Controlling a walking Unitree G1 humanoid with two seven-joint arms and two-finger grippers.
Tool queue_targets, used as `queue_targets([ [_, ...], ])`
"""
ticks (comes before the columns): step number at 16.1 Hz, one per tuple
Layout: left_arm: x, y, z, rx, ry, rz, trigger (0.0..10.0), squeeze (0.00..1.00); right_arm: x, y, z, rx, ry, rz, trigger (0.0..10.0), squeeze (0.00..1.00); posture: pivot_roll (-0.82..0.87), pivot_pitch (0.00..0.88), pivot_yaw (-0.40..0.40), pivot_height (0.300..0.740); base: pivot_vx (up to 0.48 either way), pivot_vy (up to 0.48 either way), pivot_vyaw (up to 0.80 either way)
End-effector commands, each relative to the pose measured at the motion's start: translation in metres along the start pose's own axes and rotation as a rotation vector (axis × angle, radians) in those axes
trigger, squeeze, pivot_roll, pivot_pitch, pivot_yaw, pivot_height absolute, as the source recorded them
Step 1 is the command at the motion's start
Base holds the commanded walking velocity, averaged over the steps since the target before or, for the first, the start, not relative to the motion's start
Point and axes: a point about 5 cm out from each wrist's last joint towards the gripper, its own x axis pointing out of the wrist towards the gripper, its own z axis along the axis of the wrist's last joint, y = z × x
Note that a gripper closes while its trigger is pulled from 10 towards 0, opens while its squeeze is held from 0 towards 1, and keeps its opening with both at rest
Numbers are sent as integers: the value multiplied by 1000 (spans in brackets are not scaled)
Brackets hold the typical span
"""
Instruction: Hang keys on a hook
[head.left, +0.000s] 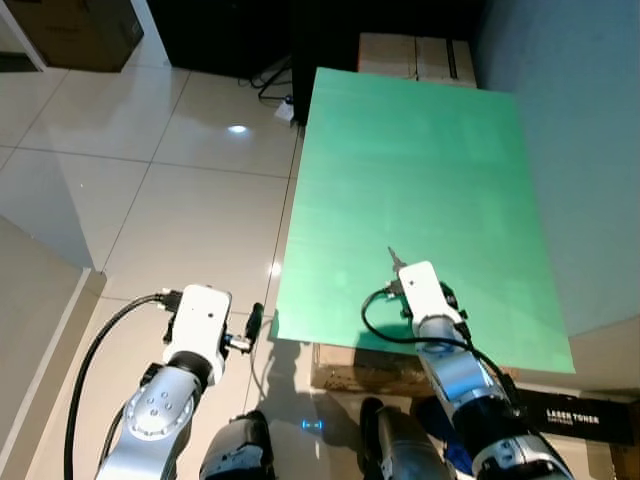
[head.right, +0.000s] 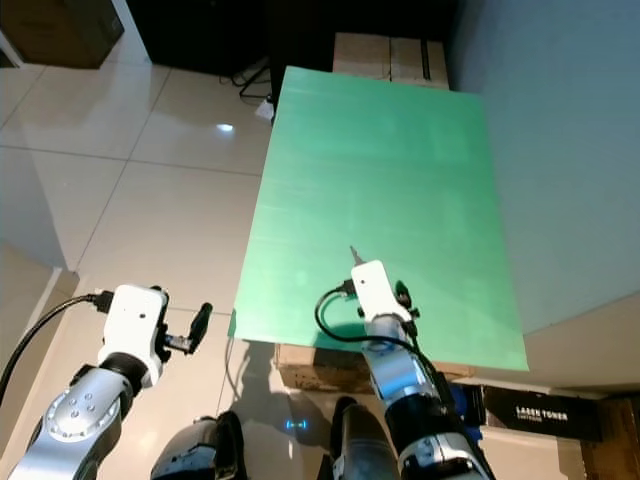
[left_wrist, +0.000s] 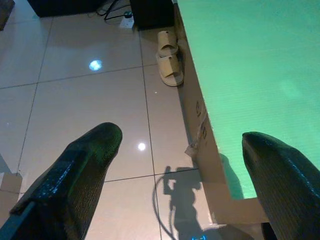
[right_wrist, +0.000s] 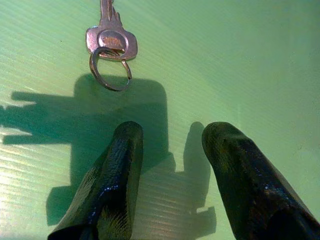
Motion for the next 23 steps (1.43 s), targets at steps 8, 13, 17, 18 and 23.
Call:
queue_targets([
  [8, -7, -15, 2, -59, 14, -167, 10000, 0, 9, 3, 3, -59, -50, 27, 10000, 0, 4, 273, -8, 723, 0, 0, 0],
  [13, -8, -16, -2, -56, 32, -151, 10000, 0, 11, 8, 5, -73, -74, 60, 0, 0, 9, 270, -5, 723, 0, 0, 0],
  [17, -9, -14, -2, -51, 34, -143, 10000, 0, 12, 11, 6, -71, -87, 90, 0, 0, 14, 269, -4, 723, 0, 0, 0],
  [18, -10, -14, -2, -49, 34, -140, 10000, 0, 12, 12, 5, -69, -88, 93, 0, 0, 14, 269, -4, 723, 0, 0, 0],
  [23, -10, -12, -3, -46, 35, -130, 10000, 0, 9, 16, 7, -61, -131, 106, 0, 0, 10, 268, -4, 723, 0, 0, 0],
])
